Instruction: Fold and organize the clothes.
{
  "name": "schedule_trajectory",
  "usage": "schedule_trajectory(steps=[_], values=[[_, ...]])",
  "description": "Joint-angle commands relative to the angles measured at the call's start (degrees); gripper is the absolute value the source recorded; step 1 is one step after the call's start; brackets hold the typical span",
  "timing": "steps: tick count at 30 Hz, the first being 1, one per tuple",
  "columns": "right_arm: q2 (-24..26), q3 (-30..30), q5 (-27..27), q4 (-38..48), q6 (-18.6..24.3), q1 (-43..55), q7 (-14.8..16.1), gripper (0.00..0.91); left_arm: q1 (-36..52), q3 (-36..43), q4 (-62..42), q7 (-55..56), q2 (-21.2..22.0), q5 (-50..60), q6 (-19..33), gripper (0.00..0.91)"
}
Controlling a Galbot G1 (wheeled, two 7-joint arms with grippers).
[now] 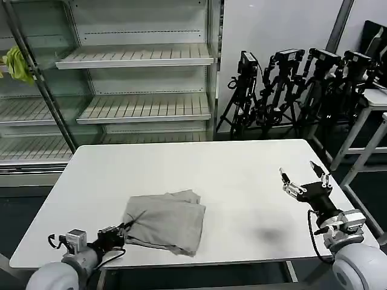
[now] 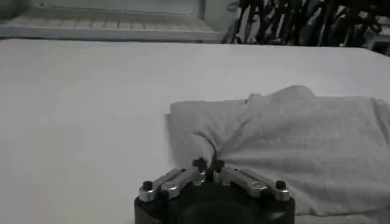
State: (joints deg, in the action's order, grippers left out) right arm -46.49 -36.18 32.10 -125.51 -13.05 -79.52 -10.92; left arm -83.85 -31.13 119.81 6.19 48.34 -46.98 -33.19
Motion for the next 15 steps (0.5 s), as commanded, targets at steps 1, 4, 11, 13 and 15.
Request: schedule_trajectory(steps=[1,4,11,13,15], values=[[0.10,1.80,0.04,1.08,0.23,2.70,0.10,0.907,-3.06,-15.57,-4.69,1.35,-4.15,-2.98,0.01,0.040],[0.30,2.53,0.38,1.80,0.47,4.02,0.25,0.907,-4.83,-20.49,-6.40,1.46,-6.55,-3.54,0.01,0.040],[0.86,2.92,1.83,2.91,0.85,6.10,0.48,0.907,-6.73,-29.07,-10.44,1.44,-12.89,-4.74,0.02,0.040],[0.95,2.94,2.08,3.22,1.08,6.36,0.56,0.907,-6.82,-31.59,-11.15,1.53,-14.75,-4.65,0.02,0.040],[0.93,2.93,2.21,3.40,1.25,6.47,0.64,0.907,-6.70,-32.87,-11.48,1.73,-16.10,-4.34,0.02,0.040]])
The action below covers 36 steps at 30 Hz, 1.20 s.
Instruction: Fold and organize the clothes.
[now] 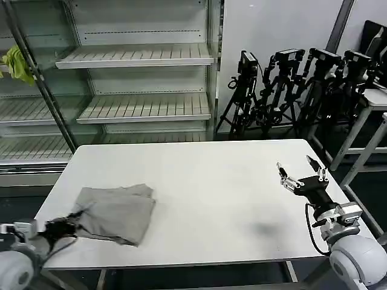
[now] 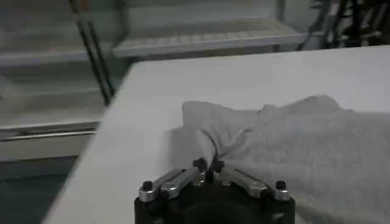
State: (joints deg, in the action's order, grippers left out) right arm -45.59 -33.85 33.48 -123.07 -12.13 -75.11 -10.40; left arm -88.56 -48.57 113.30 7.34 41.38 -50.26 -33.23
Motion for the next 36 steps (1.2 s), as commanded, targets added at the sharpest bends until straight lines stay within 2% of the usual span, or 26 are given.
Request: schedule_trajectory(steps=[1,3,7,14,17,21,26,29,36], values=[[0.07,0.52,0.97,1.04,0.52,2.00,0.20,0.907,-1.89,-16.71,-5.08,0.53,-10.02,-0.46,0.05,0.040],[0.08,0.31,1.07,1.11,0.71,1.87,0.27,0.907,-1.67,-18.03,-5.03,0.41,-10.95,0.66,0.05,0.050],[0.26,-0.61,1.52,1.38,1.19,1.25,0.40,0.907,-0.49,-19.16,-4.63,-2.44,-12.62,10.15,0.16,0.050],[0.16,-2.19,1.70,1.26,1.65,-0.47,0.48,0.907,0.76,-17.51,-0.02,-7.26,-11.18,26.48,0.23,0.040],[-0.01,-2.61,1.68,1.33,1.65,-0.90,0.41,0.907,-0.06,-11.93,4.33,-8.14,-8.85,29.58,0.18,0.050],[-0.26,-2.68,1.49,1.29,1.58,-1.53,0.37,0.907,0.65,-4.97,9.85,-7.76,-3.47,29.30,0.05,0.050],[-0.50,-3.20,1.00,1.50,1.46,-2.68,0.29,0.907,0.88,6.57,13.40,-6.66,0.90,27.62,0.02,0.050],[-0.64,-3.58,0.60,1.19,1.09,-2.99,0.07,0.907,2.88,12.95,14.20,-6.02,2.48,26.64,0.00,0.050],[-0.81,-3.82,0.06,0.30,-0.17,-3.40,-0.53,0.907,9.19,18.61,13.10,-4.98,3.79,23.98,0.01,0.050]])
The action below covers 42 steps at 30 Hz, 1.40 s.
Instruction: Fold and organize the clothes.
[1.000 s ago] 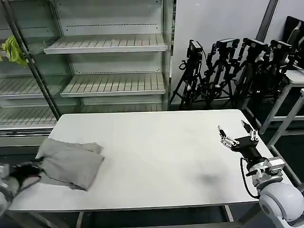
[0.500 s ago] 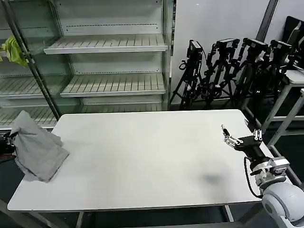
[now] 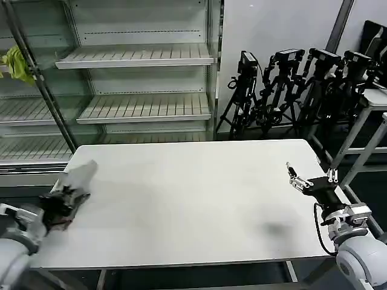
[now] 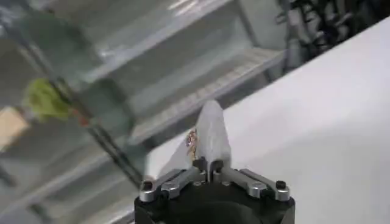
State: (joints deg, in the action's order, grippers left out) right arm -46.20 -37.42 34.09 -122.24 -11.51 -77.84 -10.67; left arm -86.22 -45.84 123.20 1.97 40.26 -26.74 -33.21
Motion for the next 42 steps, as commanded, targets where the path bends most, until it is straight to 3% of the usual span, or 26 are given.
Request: schedule_trajectory(steps=[1,14,30,31,32,42], values=[[-0.30,-0.17,-0.63,-0.56,-0.87,-0.70,-0.29,0.907,7.38,16.42,2.89,0.46,5.06,0.48,-0.01,0.050],[-0.75,4.49,-4.15,0.34,-1.30,0.15,-1.04,0.907,15.01,28.22,-1.28,1.25,11.37,2.68,0.02,0.050],[-1.05,5.70,-5.90,0.58,-1.59,-0.55,-1.37,0.907,19.39,38.75,-2.05,2.55,15.46,1.39,0.28,0.060],[-1.13,5.98,-6.14,0.66,-1.58,-0.50,-1.38,0.907,19.75,39.13,-1.87,2.58,15.78,-0.04,1.18,0.373],[-1.20,6.13,-6.20,0.69,-1.62,-0.43,-1.40,0.907,20.03,39.23,-1.75,2.54,15.97,-0.02,1.27,0.907],[-0.32,7.45,-6.53,1.64,-1.98,0.53,-1.49,0.907,23.34,37.84,1.31,2.24,15.03,-7.37,4.14,0.907]])
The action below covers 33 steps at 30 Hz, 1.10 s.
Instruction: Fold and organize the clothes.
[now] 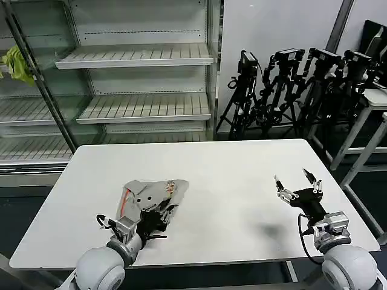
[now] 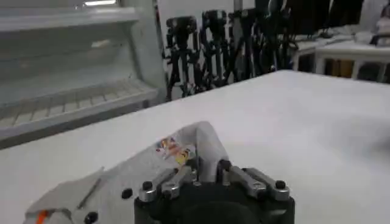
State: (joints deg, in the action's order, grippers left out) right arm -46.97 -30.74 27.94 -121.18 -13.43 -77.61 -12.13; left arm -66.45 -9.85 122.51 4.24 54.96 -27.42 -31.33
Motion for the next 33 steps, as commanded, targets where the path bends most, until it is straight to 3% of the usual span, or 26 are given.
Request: schedule_trajectory(steps=[1,11,19,21,24,28,33], values=[[0.59,0.82,-0.39,0.74,-0.06,0.42,-0.05,0.907,3.80,1.56,2.22,-0.10,0.24,-7.40,2.41,0.907],[1.05,5.37,0.49,1.28,-0.18,3.62,-0.71,0.907,2.54,-3.72,5.60,-0.12,-0.75,-9.52,2.65,0.907],[-0.27,25.41,4.40,4.24,-2.19,16.04,-4.68,0.907,-3.01,-19.43,5.71,-0.07,-3.57,-1.44,2.17,0.907],[-2.55,34.55,7.49,4.77,-4.28,22.13,-7.42,0.907,-4.83,-22.79,5.15,0.17,-3.62,-0.64,1.47,0.907],[-4.70,40.74,12.25,3.71,-7.26,27.07,-9.43,0.907,-7.83,-27.12,4.72,0.82,-3.78,-0.86,0.24,0.907],[-5.37,43.87,18.20,-0.29,-10.71,29.43,-11.40,0.907,-11.50,-30.62,4.97,0.93,-3.77,-0.74,-0.28,0.907],[-2.42,44.48,25.30,-5.68,-12.80,27.03,-13.48,0.907,-14.96,-32.49,6.19,0.83,-2.70,-0.72,-0.58,0.907]])
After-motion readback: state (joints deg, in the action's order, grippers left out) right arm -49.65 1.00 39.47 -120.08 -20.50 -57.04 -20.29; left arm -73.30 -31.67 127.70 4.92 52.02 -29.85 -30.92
